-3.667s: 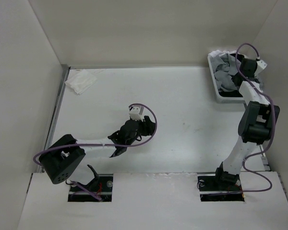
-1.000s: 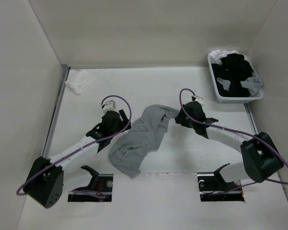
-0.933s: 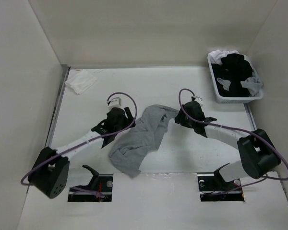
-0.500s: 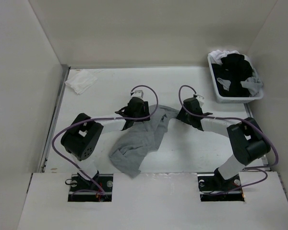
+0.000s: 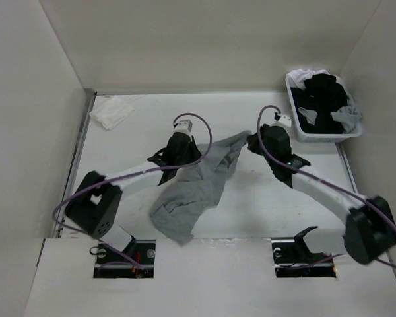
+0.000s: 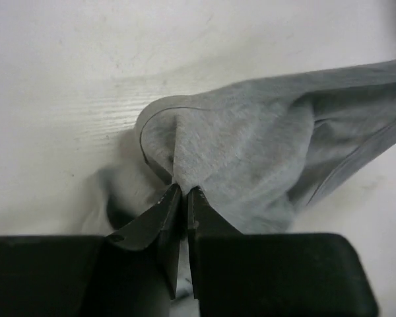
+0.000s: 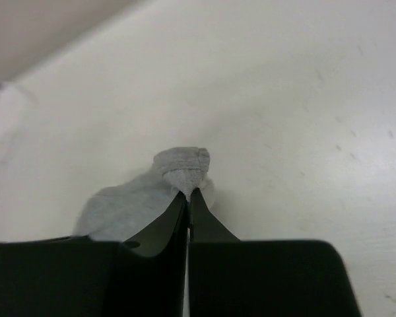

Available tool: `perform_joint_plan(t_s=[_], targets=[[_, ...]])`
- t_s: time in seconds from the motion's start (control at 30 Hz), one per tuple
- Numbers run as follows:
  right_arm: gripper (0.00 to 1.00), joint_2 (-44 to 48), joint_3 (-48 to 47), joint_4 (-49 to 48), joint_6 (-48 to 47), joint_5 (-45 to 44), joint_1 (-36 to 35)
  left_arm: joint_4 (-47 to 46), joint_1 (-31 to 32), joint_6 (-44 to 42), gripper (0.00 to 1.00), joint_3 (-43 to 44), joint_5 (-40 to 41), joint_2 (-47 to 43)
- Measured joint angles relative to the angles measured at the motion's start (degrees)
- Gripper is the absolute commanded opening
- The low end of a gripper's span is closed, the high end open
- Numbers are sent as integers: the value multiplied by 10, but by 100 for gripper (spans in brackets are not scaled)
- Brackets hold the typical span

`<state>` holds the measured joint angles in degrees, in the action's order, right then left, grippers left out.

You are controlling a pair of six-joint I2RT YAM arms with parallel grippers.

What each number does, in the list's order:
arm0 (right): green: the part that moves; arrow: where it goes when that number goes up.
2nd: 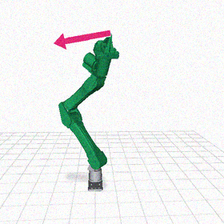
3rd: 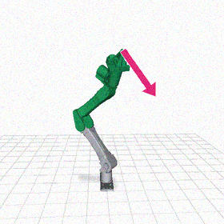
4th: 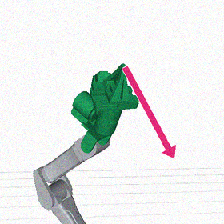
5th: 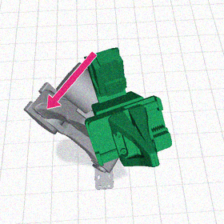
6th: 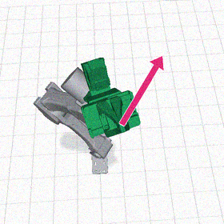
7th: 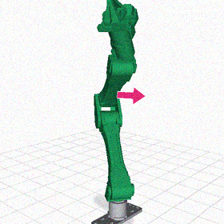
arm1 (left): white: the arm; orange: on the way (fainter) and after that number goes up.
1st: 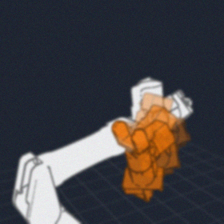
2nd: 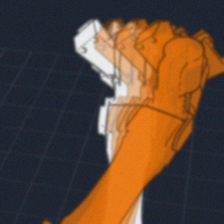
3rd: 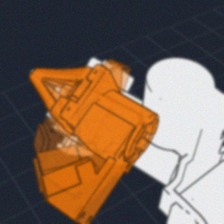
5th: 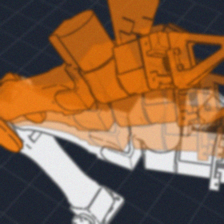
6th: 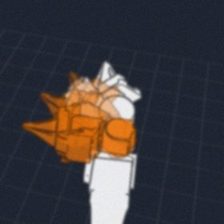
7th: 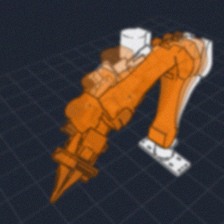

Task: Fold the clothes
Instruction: Flatten the tank top out

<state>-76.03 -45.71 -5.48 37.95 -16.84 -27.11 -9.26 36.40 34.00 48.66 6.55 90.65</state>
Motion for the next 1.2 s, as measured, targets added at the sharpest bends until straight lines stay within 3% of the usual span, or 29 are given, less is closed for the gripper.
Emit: perform_joint_plan(t_s=[0.13,0.3,0.53,0.67,0.8,0.9,1.0,1.13,1.2], targets=[[0,180,-54,40,-58,-41,-82,2,9,1,2,-29,20,-174],[0,279,-187,98,-134,-116,-221,18,64,-3,2,-30,79,-394],[0,283,-347,134,-297,-309,-535,84,203,-53,2,4,191,-559],[0,254,-392,73,-430,-405,-655,84,291,-88,2,30,251,-600],[0,225,-400,-38,-579,-453,-732,61,356,-133,5,26,291,-612],[0,211,-392,-116,-662,-460,-711,18,369,-169,8,-11,308,-613],[0,207,-360,-153,-691,-457,-632,-14,356,-183,12,-74,316,-613],[0,184,-328,-121,-639,-420,-510,-37,297,-171,13,-164,315,-596],[0,156,-320,-80,-570,-356,-422,-31,243,-153,12,-191,311,-574]])
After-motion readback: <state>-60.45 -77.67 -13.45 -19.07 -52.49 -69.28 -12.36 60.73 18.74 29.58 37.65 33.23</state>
